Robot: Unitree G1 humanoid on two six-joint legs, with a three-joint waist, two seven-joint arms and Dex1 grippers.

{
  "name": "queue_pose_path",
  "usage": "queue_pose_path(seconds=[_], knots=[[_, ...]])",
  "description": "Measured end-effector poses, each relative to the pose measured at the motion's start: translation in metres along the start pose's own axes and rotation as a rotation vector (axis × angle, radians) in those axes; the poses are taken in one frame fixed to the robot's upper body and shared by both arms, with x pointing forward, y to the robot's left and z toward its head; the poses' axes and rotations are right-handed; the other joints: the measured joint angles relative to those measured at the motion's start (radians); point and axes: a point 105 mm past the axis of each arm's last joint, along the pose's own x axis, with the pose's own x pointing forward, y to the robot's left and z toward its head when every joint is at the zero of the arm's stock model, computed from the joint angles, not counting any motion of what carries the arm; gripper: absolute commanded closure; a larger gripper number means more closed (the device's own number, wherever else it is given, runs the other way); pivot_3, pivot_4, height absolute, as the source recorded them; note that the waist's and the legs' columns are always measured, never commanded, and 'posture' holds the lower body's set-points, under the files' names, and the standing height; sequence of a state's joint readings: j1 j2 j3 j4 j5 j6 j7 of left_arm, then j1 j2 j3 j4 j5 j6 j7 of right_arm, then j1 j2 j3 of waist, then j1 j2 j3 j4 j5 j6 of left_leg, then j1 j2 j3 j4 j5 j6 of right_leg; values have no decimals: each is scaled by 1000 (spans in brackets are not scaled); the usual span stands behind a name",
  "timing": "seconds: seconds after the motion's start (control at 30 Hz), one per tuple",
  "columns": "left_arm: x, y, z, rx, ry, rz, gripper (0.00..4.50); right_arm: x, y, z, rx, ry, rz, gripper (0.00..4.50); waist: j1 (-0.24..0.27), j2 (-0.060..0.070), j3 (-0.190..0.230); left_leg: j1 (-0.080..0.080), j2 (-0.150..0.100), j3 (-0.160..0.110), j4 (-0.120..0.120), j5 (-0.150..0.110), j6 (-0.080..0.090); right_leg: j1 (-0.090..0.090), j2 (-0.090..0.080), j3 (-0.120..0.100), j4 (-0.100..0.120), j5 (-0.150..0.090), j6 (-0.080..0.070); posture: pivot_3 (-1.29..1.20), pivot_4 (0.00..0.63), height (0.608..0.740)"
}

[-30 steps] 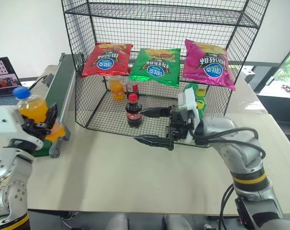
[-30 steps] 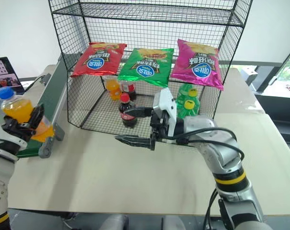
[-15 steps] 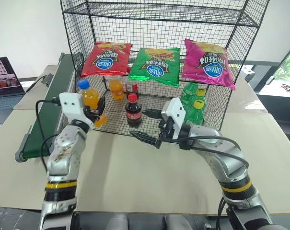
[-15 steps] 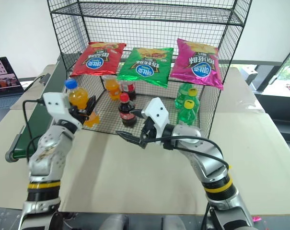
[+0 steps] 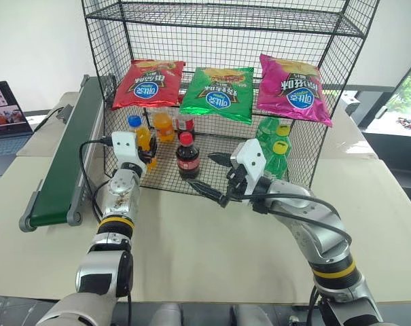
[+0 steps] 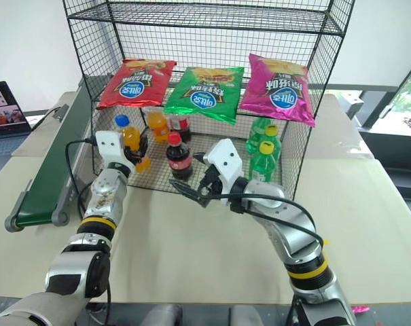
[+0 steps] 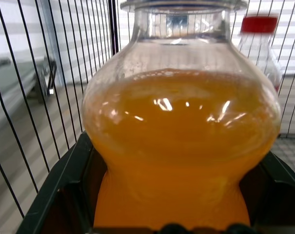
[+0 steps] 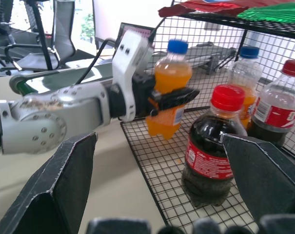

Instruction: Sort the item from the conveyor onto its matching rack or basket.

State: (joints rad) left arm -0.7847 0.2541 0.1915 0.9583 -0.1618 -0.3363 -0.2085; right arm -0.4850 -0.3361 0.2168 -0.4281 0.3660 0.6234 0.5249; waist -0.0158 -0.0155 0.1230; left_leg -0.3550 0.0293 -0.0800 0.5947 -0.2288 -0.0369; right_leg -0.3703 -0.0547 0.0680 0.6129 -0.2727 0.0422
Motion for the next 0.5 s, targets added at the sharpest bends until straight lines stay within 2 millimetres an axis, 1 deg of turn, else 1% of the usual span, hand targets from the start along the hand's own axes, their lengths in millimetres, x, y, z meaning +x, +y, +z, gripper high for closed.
queue_pose_path(seconds=[0.07,0.1,0.17,0.2,0.23,0.37,0.5], knots=[[1,-1,0,-20,-8,4,1581,0,0,1,-1,0,-5,0,1,0,0,0,0,0,0,0,0,0,0,0,0,0,0,0,150,738],[2,0,0,-32,-7,9,1081,0,0,1,-1,0,-4,0,2,0,0,0,0,0,0,0,0,0,0,0,0,0,0,0,150,738],[1,2,0,-43,-11,17,522,0,1,2,-3,-1,-3,0,2,0,0,0,0,0,0,0,0,0,0,0,0,0,0,0,150,738],[1,3,-1,-45,-12,19,159,-1,1,2,-4,-2,-4,0,2,0,0,0,0,0,0,0,0,0,0,0,0,0,0,0,150,738],[1,3,0,-45,-14,17,16,-1,1,2,-3,-1,-4,0,2,0,0,0,0,0,0,0,0,0,0,0,0,0,0,0,150,738],[1,2,2,-53,-24,4,16,-1,1,2,-3,-2,-3,0,1,0,0,0,0,0,0,0,0,0,0,0,1,0,0,0,150,738],[-1,0,11,-55,-70,-5,16,1,1,4,-5,-8,1,0,0,0,0,1,0,0,0,0,0,1,0,0,1,0,0,0,150,738]])
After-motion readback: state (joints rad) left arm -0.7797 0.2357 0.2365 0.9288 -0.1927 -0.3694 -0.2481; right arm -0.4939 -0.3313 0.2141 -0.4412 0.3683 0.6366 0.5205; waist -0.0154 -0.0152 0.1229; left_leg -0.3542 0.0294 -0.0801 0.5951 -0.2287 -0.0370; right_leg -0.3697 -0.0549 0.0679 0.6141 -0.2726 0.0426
